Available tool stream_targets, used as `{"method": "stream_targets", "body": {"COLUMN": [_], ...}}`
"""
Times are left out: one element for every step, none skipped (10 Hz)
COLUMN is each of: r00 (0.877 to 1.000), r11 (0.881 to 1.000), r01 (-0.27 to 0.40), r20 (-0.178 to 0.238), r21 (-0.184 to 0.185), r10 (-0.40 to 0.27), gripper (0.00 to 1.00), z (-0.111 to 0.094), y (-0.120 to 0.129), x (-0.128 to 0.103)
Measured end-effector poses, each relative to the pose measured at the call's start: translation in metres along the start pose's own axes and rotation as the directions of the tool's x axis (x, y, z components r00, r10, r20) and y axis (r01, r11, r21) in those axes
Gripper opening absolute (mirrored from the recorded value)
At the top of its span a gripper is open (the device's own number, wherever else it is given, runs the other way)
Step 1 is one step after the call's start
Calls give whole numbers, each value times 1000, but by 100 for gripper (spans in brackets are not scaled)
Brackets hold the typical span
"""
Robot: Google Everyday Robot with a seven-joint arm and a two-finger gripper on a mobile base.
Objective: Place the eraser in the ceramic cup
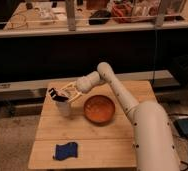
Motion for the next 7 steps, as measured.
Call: {"method": "stream_targets", "body": {"r00": [1000, 1000, 1000, 1000, 1000, 1000, 1000], "r11": [1000, 1000, 1000, 1000, 999, 999, 999], "r01": [-2, -4, -5, -8, -8, -10, -12], "r20": [0, 1, 2, 5, 6, 7, 7], "r21": [-4, -9, -13, -24, -31, -39, -43], "r10": [2, 4, 5, 8, 8, 10, 12], "gripper": [0, 0, 0, 0, 0, 0, 0], "z": [1, 2, 3, 7, 10, 13, 15], "y": [-4, -10, -13, -17, -19, -21, -22], "x": [1, 3, 3, 5, 5, 6, 8]}}
